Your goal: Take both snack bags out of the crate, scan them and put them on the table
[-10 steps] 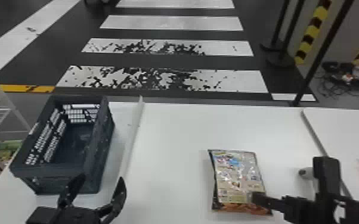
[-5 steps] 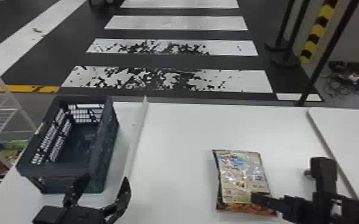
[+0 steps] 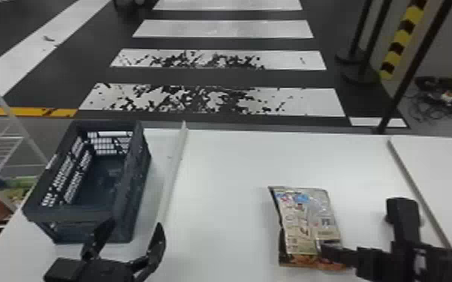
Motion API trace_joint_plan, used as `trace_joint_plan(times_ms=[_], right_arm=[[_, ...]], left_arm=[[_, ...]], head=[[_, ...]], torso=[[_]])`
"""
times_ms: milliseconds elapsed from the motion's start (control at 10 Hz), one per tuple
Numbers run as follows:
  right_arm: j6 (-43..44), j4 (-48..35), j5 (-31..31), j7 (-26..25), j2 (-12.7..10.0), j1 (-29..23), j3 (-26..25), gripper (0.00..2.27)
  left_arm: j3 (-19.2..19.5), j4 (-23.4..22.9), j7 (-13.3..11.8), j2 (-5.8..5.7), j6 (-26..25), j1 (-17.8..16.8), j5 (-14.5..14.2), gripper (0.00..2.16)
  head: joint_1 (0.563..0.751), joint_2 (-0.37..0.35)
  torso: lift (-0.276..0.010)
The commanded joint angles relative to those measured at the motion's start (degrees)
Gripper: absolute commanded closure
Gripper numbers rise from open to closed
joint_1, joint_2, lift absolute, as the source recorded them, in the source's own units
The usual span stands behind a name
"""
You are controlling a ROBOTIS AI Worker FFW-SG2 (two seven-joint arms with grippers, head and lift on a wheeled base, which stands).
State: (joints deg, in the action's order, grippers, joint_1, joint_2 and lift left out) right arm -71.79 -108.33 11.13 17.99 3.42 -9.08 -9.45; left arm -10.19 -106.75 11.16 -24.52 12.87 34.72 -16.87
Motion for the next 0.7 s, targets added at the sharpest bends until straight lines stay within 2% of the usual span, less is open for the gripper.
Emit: trace_joint_plan(times_ms=[0,200,600], right_arm=[[-0.59,0.14,-1.64,0.47,0.09,0.03,0.48,2.26],[-0.42,-1.18,-1.03,0.99,0.09,-0.59,0.39,2.26],[-1.3,-8.48,6.01,0.73,-0.43,-2.34,-5.67,2.26]], left_arm=[[0.0,0.13,0.0,0.0,0.0,-0.01,0.0,0.09],[0.0,0.13,0.0,0.0,0.0,-0.01,0.0,0.09],[0.0,0.13,0.0,0.09,0.0,-0.01,0.17,0.09]], head=[[0.695,0.048],[0.695,0.046],[0.695,0.039]], torso=[[-0.092],[-0.092],[-0.092]])
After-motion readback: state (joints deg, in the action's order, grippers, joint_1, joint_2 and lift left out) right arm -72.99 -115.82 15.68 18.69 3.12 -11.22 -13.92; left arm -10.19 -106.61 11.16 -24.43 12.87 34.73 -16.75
